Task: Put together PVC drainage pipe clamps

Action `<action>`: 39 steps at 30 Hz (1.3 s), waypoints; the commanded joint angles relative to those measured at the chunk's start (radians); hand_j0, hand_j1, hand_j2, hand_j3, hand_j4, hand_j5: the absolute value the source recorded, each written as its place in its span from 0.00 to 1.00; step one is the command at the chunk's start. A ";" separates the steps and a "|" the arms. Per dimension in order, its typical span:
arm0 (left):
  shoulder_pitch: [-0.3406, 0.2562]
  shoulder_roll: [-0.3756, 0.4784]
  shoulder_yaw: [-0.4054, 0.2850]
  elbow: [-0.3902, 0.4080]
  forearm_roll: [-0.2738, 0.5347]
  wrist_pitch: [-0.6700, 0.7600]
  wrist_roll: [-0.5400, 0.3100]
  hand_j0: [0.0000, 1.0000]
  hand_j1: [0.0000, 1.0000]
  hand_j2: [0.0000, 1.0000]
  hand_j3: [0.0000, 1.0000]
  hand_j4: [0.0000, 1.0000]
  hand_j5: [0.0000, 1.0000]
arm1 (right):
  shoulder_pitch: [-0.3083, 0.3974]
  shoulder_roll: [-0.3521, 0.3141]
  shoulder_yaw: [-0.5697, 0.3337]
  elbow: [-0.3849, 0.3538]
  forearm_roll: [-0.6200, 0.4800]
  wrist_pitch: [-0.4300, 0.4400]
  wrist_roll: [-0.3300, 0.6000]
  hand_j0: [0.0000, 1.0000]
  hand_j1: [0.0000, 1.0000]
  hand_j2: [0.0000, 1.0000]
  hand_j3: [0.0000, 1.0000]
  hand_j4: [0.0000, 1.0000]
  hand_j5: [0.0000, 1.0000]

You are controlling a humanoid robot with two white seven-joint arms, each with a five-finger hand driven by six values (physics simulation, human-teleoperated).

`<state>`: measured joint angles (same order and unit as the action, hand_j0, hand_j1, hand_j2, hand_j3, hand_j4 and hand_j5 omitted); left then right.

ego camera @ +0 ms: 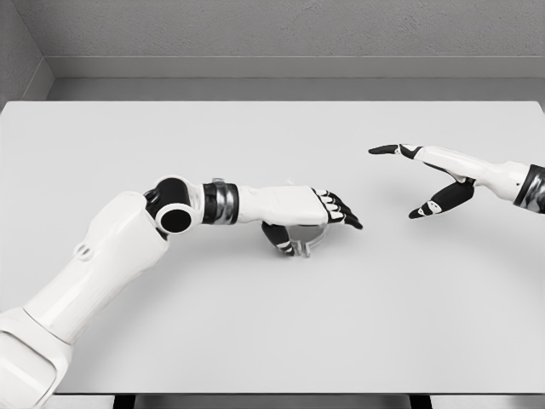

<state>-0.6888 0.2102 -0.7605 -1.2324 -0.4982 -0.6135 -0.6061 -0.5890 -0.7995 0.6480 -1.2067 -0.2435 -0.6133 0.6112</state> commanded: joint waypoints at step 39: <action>-0.009 -0.023 0.001 0.008 -0.003 0.003 0.002 1.00 1.00 1.00 1.00 1.00 1.00 | -0.002 -0.004 -0.004 0.006 -0.010 0.002 0.000 1.00 1.00 1.00 1.00 1.00 1.00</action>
<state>-0.6964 0.1834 -0.7604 -1.2185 -0.5128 -0.6136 -0.6055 -0.5906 -0.8012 0.6437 -1.2005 -0.2445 -0.6134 0.6112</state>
